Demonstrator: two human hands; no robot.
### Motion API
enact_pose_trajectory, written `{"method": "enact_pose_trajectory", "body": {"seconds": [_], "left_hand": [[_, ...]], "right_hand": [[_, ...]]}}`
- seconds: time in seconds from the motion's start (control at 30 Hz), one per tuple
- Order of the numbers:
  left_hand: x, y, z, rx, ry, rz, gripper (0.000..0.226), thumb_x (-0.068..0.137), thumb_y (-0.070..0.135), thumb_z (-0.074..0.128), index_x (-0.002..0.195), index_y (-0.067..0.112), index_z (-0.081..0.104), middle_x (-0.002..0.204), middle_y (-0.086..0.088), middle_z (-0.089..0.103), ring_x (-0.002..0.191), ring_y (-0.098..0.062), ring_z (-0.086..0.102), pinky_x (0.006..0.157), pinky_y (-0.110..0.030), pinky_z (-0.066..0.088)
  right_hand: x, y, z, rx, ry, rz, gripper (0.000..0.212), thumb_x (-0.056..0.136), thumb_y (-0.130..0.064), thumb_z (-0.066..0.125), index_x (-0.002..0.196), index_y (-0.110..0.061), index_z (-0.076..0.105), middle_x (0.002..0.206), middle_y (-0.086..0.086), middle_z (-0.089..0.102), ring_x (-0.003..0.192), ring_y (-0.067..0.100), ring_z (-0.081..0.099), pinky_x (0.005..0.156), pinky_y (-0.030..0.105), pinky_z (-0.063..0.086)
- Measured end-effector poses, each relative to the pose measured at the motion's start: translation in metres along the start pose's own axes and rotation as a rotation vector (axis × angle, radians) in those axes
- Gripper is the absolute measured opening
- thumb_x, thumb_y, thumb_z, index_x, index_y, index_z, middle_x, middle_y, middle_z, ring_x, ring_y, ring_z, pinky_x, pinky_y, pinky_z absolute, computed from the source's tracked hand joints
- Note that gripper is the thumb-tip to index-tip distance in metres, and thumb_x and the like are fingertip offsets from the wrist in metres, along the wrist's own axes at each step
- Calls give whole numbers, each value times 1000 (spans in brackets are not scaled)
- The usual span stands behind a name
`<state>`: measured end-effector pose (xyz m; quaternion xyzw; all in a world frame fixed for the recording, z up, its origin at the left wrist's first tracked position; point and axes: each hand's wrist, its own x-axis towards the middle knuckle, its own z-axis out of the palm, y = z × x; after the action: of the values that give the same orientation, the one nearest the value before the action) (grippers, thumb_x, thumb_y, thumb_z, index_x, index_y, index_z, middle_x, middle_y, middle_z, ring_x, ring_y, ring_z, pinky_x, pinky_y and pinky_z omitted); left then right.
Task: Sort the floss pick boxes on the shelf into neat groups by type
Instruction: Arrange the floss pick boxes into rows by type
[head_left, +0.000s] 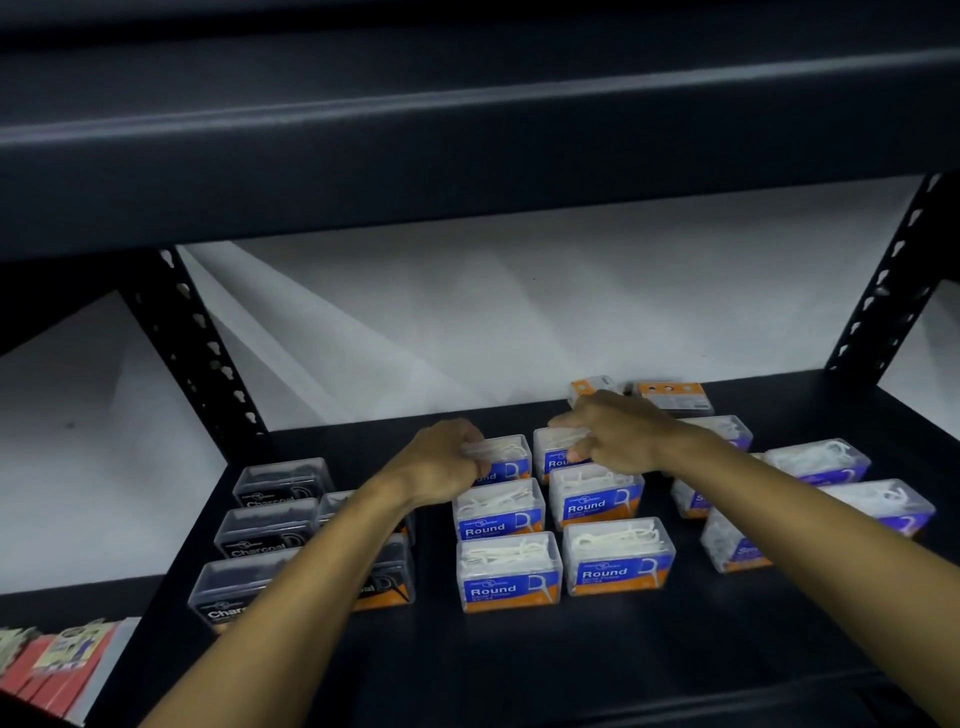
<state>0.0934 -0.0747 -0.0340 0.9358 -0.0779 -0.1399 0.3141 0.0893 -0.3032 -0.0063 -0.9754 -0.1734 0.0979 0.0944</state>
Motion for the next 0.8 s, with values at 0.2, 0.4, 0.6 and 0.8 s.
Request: {"method": "enact_pose_trajectory", "body": {"seconds": [0.2, 0.4, 0.6, 0.8], "left_hand": [[2, 0, 0, 4, -3, 2, 29, 93, 25, 63, 121, 25, 57, 118, 5, 60, 99, -6, 56, 70, -20, 42], [3, 0, -1, 27, -5, 9, 31, 93, 26, 63, 124, 23, 55, 119, 5, 59, 101, -8, 55, 68, -19, 41], [4, -2, -3, 66, -31, 22, 42, 93, 27, 63, 133, 23, 51, 132, 4, 56, 108, -8, 52, 79, -22, 41], [3, 0, -7, 74, -56, 34, 55, 94, 26, 64, 144, 21, 42, 145, 2, 49, 122, -12, 49, 92, -24, 41]], "right_hand": [[0, 0, 0, 6, -2, -13, 37, 92, -30, 56, 129, -28, 56, 118, 2, 58, 107, 19, 55, 86, 38, 48], [2, 2, 1, 20, -2, -31, 37, 92, -31, 57, 129, -29, 56, 112, -1, 57, 104, 16, 55, 78, 31, 44], [3, 4, 2, 25, -11, -10, 41, 92, -33, 58, 132, -30, 53, 123, 2, 56, 112, 19, 54, 90, 37, 46], [7, 7, 3, 26, -28, 1, 58, 91, -35, 58, 145, -30, 36, 142, 3, 45, 127, 21, 46, 100, 39, 43]]}}
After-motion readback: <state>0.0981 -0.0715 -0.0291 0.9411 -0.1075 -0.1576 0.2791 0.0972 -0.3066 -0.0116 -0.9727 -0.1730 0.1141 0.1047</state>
